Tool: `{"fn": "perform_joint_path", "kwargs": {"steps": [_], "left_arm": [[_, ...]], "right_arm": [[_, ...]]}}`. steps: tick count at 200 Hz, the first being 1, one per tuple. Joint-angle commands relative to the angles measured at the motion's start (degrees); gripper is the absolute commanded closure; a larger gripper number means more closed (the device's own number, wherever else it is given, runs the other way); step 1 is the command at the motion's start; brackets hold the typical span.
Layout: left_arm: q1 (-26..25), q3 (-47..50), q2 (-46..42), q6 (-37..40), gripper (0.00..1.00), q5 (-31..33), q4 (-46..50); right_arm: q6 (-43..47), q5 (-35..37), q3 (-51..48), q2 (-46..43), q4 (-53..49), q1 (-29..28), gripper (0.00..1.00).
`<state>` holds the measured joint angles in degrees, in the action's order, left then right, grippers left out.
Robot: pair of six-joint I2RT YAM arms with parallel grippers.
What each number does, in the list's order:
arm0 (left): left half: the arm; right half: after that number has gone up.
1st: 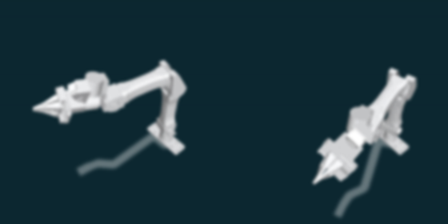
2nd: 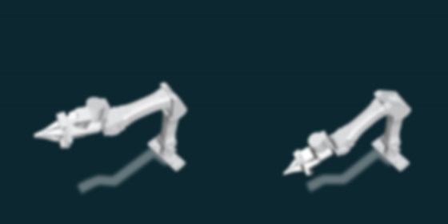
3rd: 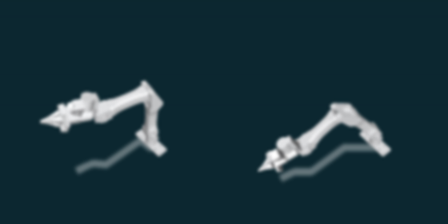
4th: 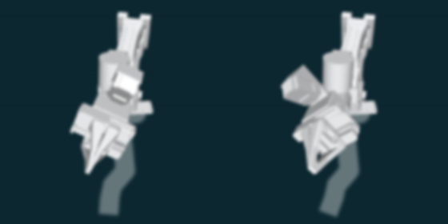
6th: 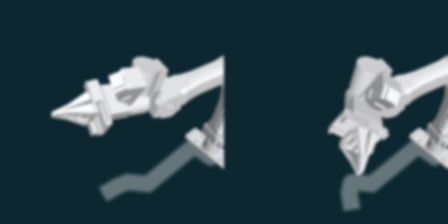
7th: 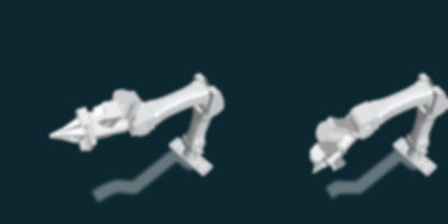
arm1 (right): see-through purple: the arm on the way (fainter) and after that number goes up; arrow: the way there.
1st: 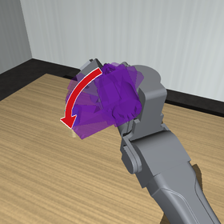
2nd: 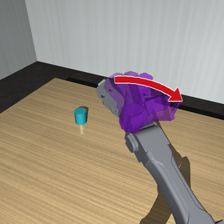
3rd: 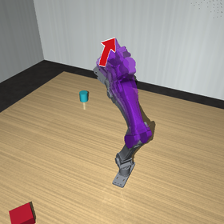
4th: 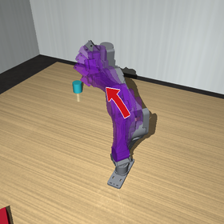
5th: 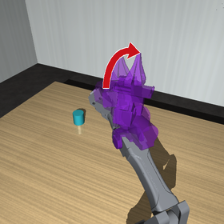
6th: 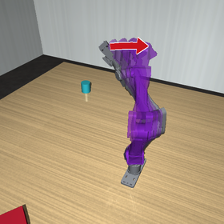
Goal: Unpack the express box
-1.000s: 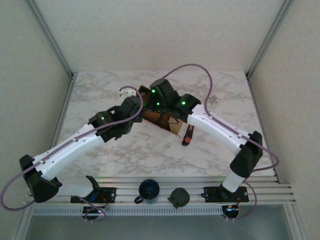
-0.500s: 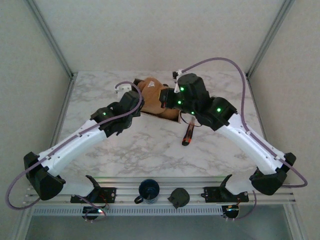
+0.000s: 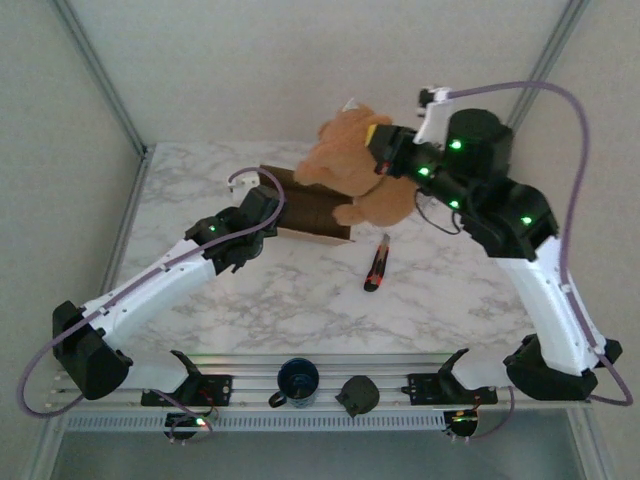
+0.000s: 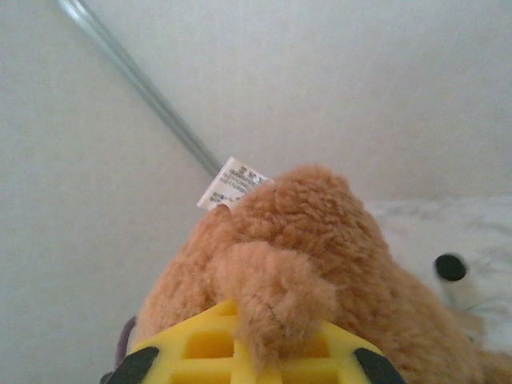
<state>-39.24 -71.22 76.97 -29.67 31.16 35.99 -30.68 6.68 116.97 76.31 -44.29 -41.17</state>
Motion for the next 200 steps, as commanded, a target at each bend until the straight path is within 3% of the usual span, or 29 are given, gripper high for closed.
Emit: {"fn": "perform_joint_path", "kwargs": {"steps": [1, 35, 68, 91, 147, 178, 200], "left_arm": [[1.0, 0.82, 0.44, -1.18, 1.0, -0.52, -0.82], [2.64, 0.91, 1.75, -2.09, 1.0, -1.77, 0.06], [5.1, 1.26, 3.67, -3.25, 1.0, -4.67, -0.01], [6.18, 0.6, 5.99, -3.64, 1.0, -7.04, -0.06], [7.48, -3.27, 11.21, -2.94, 1.0, -7.67, 2.97], [8.61, -7.62, 12.84, -2.2, 0.95, -7.93, 5.38], [9.17, -13.51, 14.15, -1.15, 1.0, -10.66, 9.18]], "right_arm": [[5.19, 6.54, 4.7, -0.79, -7.32, 2.52, 1.0], [9.53, 10.55, 9.16, 1.34, -20.05, 9.65, 1.0], [12.77, 6.02, 6.57, 4.28, -28.08, 20.0, 1.0], [13.22, 1.91, -1.89, 3.99, -26.94, 25.85, 1.0], [12.59, 3.78, -20.73, 2.75, -22.0, 32.77, 1.0], [12.82, 5.07, -25.86, 3.01, -20.97, 34.84, 1.0], [13.53, 6.42, -27.03, 3.19, -21.34, 35.43, 1.0]]}}
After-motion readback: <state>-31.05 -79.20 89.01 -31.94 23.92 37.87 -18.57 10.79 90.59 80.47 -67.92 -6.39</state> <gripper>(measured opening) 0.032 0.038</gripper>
